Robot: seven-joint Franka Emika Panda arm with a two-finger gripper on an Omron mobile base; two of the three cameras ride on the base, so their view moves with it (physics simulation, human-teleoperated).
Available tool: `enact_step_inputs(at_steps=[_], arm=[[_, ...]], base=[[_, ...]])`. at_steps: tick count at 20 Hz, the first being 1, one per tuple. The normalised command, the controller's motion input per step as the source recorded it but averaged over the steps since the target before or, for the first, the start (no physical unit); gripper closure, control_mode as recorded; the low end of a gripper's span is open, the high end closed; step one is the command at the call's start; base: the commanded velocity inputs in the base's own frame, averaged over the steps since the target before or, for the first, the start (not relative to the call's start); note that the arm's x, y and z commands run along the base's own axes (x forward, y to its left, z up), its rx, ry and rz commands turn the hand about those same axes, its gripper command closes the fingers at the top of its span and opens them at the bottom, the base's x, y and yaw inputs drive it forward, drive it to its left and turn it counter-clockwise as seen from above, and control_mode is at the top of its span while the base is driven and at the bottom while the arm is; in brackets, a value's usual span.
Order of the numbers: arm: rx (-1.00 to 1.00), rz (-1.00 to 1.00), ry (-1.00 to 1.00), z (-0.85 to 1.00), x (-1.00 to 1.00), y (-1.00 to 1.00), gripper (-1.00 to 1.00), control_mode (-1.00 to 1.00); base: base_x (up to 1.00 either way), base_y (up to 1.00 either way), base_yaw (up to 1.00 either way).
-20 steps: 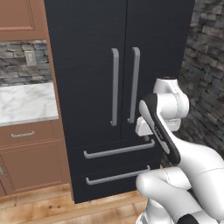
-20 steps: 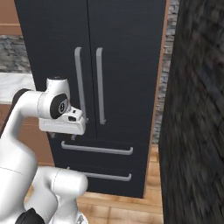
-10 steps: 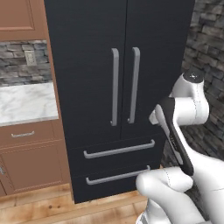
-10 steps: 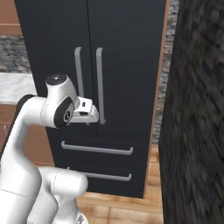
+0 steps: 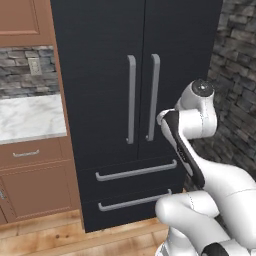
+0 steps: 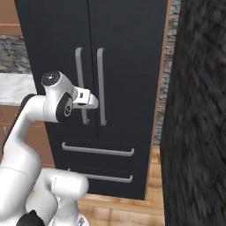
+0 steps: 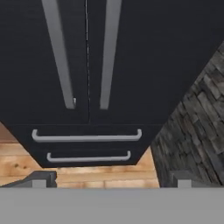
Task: Place one of the steaks on the plate and the other in the bowl. Then place the bowl in the fridge.
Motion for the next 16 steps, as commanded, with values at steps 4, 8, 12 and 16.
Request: enact_step_inputs(at_steps=[4, 8, 12, 16], arm=[[0.08, 0.06, -0.04, -0.02, 0.67, -0.19, -1.0, -1.0], [0.02, 0.04, -0.05, -0.04, 0.86, -0.04, -1.0, -1.0], [0.0, 0.0, -0.01, 0.0, 0.83, 0.0, -1.0, -1.0], [0.0, 0.0, 0.0, -0.02, 0.85, 0.01, -1.0, -1.0]], base=[[0.0, 0.0, 0.0], [0.0, 0.0, 0.0], [0.0, 0.0, 0.0], [0.0, 0.0, 0.0]])
